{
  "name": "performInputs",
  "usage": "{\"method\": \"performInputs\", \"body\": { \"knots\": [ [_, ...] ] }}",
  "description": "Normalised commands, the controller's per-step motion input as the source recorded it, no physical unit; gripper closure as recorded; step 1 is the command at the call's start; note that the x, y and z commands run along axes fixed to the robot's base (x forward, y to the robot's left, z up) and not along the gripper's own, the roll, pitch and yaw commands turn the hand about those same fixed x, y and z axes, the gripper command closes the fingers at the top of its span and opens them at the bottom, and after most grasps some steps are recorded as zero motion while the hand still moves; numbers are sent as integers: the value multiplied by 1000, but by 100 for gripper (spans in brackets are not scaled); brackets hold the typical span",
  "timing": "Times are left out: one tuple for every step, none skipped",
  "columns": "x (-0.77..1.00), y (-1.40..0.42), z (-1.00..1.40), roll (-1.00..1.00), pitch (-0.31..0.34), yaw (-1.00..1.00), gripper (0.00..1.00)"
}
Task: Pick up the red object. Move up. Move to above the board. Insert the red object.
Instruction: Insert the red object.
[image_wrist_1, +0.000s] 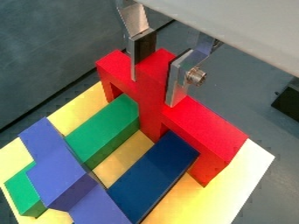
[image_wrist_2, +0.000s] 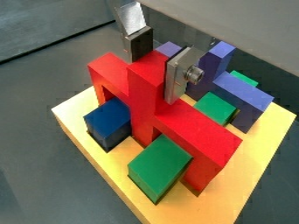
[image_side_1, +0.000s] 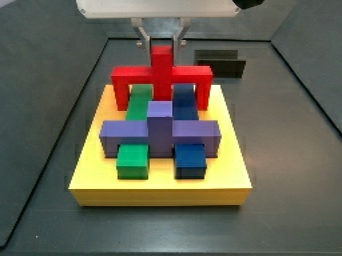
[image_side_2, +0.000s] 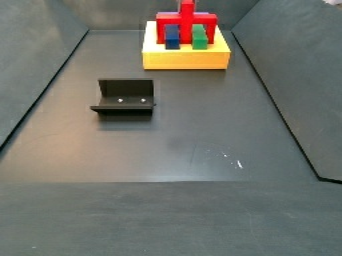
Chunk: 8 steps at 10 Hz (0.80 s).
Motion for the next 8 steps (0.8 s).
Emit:
{"method": "performInputs", "body": {
  "knots": [
    [6,-17,0,164,44,71,100],
    [0,-23,0,224,53,60,100],
    [0,-60,0,250,61,51,100],
    [0,-97,-37,259,66,40,100],
    [0,-189,-86,243,60,0,100],
    [0,-220,-126,326,83,0,100],
    [34,-134,-154,383,94,14,100],
    [29,-31,-143,323,87,0,100]
  ]
}}
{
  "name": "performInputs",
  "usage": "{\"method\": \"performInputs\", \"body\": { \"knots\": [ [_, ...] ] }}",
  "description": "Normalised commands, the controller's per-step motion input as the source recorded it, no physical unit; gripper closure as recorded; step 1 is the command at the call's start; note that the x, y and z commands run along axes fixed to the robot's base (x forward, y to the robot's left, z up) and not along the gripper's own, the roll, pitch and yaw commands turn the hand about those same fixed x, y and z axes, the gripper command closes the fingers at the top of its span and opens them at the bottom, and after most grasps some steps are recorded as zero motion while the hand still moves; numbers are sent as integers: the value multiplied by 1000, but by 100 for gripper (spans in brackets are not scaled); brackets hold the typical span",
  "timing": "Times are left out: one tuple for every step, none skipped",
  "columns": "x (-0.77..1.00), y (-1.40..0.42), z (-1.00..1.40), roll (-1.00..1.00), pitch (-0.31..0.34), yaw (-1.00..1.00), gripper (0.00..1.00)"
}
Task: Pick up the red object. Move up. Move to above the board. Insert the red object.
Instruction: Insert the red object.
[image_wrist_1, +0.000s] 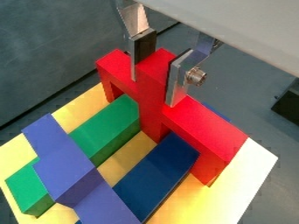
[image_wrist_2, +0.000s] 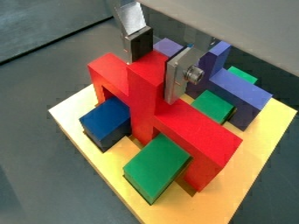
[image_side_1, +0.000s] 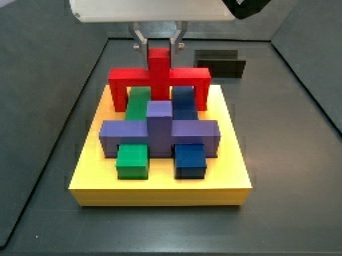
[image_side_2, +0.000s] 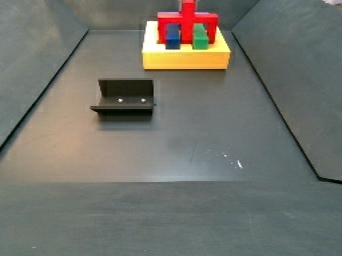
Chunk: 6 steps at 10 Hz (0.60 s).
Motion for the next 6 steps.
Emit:
{"method": "performInputs", "body": {
  "knots": [
    [49,0,-120,233,71,14,100],
    [100,0,-80,167,57,29,100],
    [194,3,-71,99,29,100,100],
    [180,9,-103,44,0,111,100],
    [143,0,-74,0,0,129,100],
    [191,0,-83,0,0,134,100]
  ]
}}
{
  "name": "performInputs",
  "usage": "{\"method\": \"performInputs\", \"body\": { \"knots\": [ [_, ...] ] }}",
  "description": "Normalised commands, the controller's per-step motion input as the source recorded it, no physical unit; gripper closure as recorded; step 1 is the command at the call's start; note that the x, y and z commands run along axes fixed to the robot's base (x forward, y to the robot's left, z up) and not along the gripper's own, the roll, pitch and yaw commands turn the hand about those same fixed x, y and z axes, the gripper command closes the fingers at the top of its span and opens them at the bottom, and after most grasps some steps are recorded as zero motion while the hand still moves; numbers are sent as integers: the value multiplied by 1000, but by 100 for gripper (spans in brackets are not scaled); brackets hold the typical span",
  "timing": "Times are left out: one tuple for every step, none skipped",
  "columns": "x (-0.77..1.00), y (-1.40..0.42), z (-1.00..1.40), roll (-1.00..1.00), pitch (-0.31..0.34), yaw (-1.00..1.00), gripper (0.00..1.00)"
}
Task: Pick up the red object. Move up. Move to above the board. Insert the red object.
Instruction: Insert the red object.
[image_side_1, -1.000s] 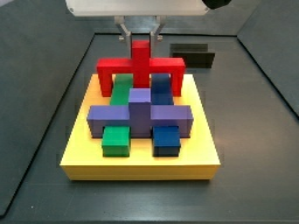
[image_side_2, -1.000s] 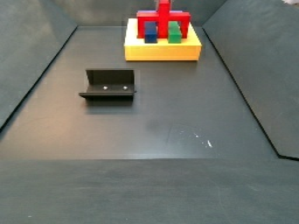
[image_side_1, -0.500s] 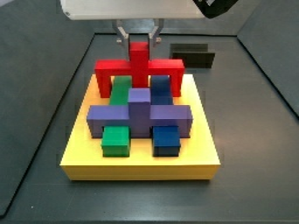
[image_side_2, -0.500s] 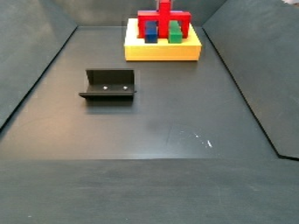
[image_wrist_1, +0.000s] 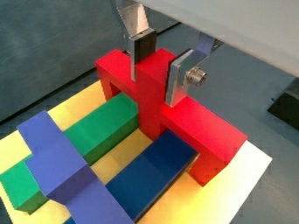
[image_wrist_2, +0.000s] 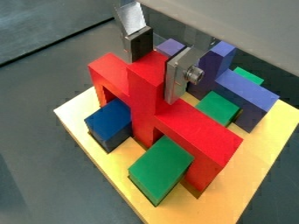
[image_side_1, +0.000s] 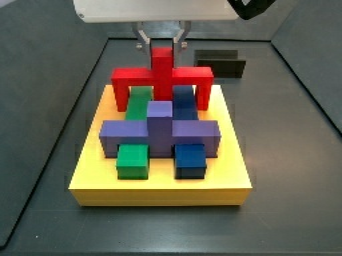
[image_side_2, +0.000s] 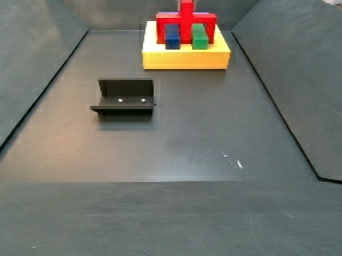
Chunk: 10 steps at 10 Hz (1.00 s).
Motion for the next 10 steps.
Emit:
{"method": "performInputs", "body": {
  "knots": [
    [186,0,-46,4,0,109,100],
    [177,34,-106,64,11,71,100],
    [0,40,-254,43,0,0,100],
    [14,11,-211,33,0,-29,100],
    [146,0,-77,59,61,-77,100],
    [94,0,-51,93,89,-91,100],
    [123,0,-43,100,107,-91,100],
    [140,0,-103,107,114,-103,100],
    [143,0,-180,123,154,-186,100],
    [94,43,-171,0,73,-146,100]
  ]
}}
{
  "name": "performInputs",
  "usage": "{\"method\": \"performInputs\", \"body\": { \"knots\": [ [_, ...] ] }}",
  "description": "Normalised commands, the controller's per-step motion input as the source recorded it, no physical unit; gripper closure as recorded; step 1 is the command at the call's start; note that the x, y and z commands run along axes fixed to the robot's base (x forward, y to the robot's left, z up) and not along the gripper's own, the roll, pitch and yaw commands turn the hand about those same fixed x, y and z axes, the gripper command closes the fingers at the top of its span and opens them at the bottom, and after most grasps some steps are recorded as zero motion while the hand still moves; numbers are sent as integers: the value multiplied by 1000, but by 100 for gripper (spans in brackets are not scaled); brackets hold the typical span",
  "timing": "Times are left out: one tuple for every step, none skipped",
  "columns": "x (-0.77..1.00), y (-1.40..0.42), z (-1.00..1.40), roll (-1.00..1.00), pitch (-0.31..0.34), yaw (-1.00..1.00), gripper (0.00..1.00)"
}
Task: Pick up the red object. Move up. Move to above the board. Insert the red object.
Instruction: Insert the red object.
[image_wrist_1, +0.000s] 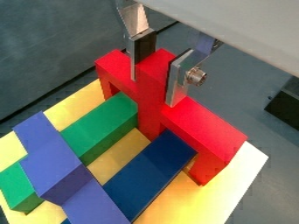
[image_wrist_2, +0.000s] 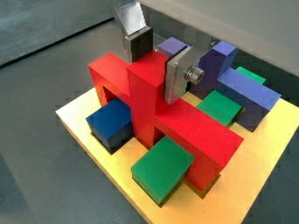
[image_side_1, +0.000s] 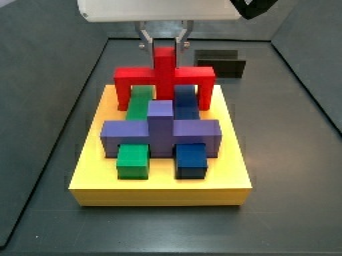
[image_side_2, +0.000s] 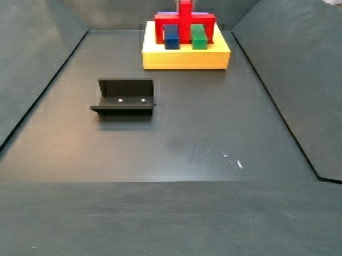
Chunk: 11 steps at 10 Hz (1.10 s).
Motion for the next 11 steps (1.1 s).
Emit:
{"method": "performInputs", "body": {
  "knots": [
    [54,0,-169,30,103,-223,100],
    [0,0,-129,33,50,-149,100],
    [-51,0,-157,43,0,-103,100],
    [-120,0,-251,39,-10,0,100],
    [-117,-23,-574,144,-36,0,100],
    [-63,-34,-734,213,-9,0,100],
    [0,0,-860,116,-27,0,100],
    [-40,0,-760,74,-4,0,100],
    [-17,0,-566,0,0,0,100],
    [0,0,-851,11,-41,0,100],
    [0,0,-1000,47,-63,0,100]
  ]
}}
